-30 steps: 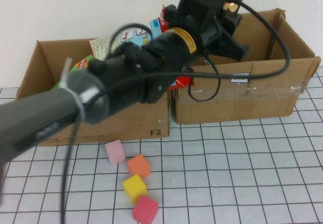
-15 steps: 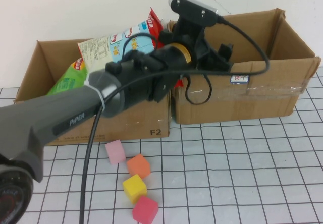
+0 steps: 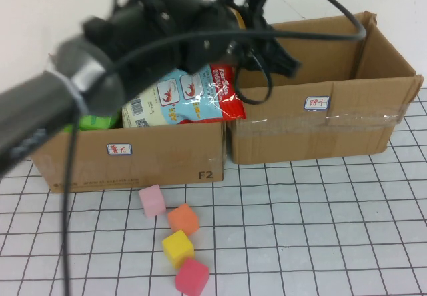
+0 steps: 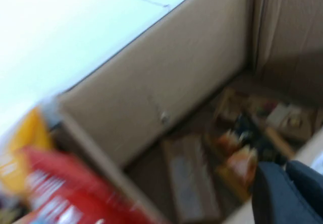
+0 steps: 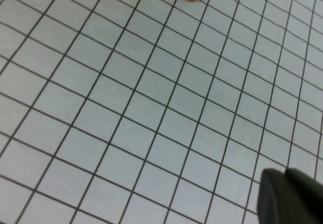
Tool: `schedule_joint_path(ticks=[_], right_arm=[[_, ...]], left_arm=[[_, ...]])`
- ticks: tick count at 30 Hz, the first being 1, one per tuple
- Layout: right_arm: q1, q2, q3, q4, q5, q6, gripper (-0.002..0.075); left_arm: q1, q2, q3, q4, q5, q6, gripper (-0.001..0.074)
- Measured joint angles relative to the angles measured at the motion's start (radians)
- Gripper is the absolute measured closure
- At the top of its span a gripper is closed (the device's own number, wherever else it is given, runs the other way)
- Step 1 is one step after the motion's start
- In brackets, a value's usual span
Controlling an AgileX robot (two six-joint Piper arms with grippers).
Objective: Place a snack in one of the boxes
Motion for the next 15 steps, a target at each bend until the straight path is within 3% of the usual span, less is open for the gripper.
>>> schedule_joint_path(ticks=[7, 15], right_arm=[[0.0, -0.061, 0.02, 0.164, -0.092, -0.165, 0.0727], [0.0, -0.209, 0.208, 0.378, -0.208, -0.339, 0.0727]], left_arm=[[-0.004, -0.162, 0.008, 0.176, 0.274, -0.07, 0.0734], [-0.004, -0.504, 0.349, 0.326, 0.238, -0.236, 0.0735]])
